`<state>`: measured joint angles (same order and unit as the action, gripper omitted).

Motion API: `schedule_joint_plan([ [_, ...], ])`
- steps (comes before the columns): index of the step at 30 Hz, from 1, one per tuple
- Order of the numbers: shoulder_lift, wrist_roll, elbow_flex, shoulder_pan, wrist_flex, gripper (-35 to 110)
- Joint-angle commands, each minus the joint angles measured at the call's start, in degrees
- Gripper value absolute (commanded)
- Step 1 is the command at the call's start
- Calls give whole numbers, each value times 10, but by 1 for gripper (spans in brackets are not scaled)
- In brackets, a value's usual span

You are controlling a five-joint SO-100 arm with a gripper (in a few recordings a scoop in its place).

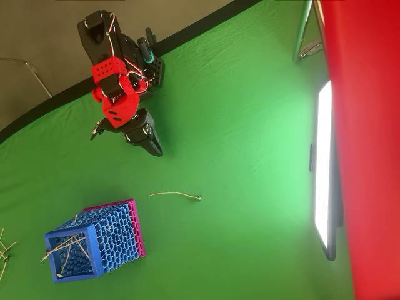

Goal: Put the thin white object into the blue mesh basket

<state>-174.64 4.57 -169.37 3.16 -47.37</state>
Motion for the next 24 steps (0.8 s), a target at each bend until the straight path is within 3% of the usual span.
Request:
schedule_joint_plan([
  [1, 43, 12, 56, 3, 11, 1],
  [24, 477, 72, 366, -6, -18, 1],
])
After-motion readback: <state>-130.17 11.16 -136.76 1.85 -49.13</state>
